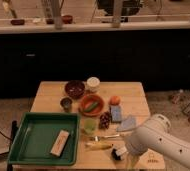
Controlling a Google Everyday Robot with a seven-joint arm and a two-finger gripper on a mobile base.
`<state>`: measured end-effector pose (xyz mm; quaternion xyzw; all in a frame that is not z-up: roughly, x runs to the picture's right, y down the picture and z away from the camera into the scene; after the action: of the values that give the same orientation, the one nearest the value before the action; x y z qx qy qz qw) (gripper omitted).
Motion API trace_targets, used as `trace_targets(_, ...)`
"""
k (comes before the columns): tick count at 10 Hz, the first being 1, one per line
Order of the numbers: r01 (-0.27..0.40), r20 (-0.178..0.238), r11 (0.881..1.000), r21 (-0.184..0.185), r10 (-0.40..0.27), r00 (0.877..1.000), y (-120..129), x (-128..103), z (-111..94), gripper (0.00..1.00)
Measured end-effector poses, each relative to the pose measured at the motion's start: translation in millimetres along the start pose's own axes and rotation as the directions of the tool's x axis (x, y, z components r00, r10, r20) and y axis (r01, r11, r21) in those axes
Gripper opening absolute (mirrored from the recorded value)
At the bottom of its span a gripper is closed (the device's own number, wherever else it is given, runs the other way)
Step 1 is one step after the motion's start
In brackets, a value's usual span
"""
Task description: Place brush in purple bowl
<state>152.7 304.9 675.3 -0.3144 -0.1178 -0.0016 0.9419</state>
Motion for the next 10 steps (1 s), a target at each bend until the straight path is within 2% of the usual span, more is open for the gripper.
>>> trace_targets(2, 0.015, -0.004, 1.000, 0.011, -0.015, 1.000, 5.2, -0.2, 2.5, 0.80)
trace_targets(4, 0.057, -0.038, 0.998, 0.034, -0.056, 0.998, -6.0, 10.7, 0.2, 0.80)
trace_targets(5, 0.109, -0.063, 0.993, 0.043, -0.106, 0.992, -19.2, 20.1, 0.0, 0.80)
trace_targets(8, 0.226, -0.100, 0.973, 0.035, -0.222, 0.970, -34.0, 32.2, 6.1, 0.80)
trace_targets(10, 0.258, -0.102, 0.966, 0.019, -0.255, 0.962, -35.5, 40.1, 16.9, 0.80)
